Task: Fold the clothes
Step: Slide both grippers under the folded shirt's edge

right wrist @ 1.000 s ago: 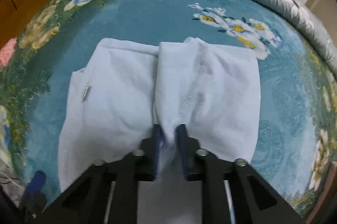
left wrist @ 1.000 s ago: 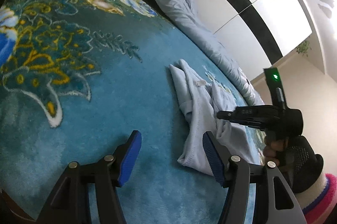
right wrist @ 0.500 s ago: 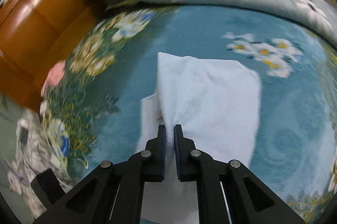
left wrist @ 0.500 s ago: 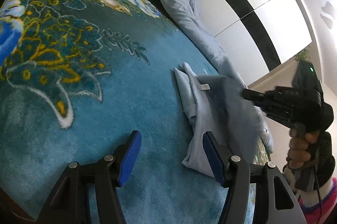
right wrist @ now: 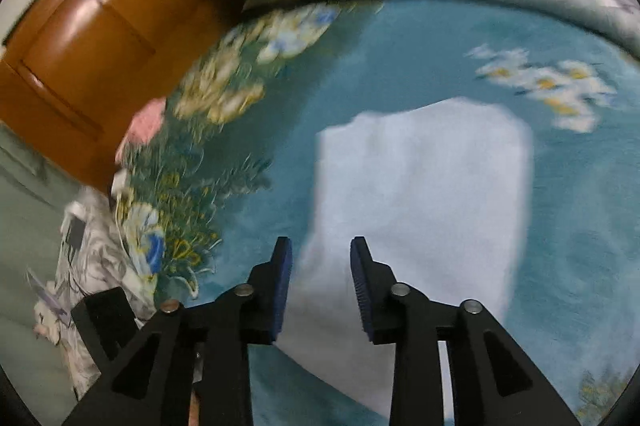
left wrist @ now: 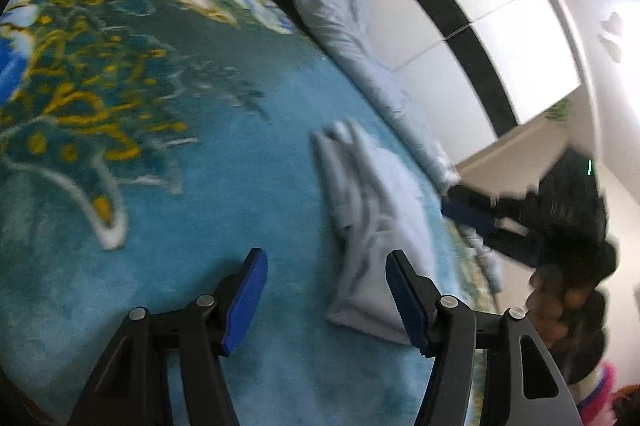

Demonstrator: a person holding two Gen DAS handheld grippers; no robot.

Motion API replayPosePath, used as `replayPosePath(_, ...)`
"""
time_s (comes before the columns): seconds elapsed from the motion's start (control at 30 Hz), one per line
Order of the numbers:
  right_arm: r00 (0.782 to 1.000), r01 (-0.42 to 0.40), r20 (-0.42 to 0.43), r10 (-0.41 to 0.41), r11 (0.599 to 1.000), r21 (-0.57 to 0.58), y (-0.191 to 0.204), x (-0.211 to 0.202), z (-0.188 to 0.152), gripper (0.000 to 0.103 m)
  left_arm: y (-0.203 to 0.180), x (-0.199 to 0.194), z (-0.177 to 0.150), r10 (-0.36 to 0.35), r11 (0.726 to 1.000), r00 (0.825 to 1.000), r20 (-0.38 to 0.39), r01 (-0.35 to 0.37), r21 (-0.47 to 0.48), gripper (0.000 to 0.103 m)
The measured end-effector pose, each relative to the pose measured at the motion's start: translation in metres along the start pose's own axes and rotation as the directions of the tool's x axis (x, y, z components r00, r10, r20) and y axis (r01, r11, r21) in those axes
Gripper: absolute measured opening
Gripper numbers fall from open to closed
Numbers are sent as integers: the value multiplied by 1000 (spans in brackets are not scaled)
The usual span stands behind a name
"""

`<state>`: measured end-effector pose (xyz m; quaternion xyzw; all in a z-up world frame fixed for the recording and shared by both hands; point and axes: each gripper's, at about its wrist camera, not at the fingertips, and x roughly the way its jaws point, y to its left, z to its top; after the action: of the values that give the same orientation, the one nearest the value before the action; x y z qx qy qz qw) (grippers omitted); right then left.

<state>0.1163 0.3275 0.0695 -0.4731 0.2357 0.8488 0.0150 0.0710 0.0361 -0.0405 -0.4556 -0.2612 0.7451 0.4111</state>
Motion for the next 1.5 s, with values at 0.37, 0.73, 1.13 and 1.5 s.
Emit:
replayPosePath(0.37,980,-196,32,197,917,348,-109,5,-104,53,-50,70,7,331,926,938,-105,-300,231,71)
replayPosePath(0.73,949,-311,159,271,885,347,-92,19,-118,29,-39,-6,12,296,952,955,-19,-294,83,71)
replayPosePath(1.13,924,-380,210,321,840,388,-161,-22,-113,10,-51,0,3,230,973,967,-109,-226,50,71)
replayPosePath(1.5,979,-200,47,196,910,364,-267,-42,-54,10,-94,70,25,121,986,961,-247,-89,137,71)
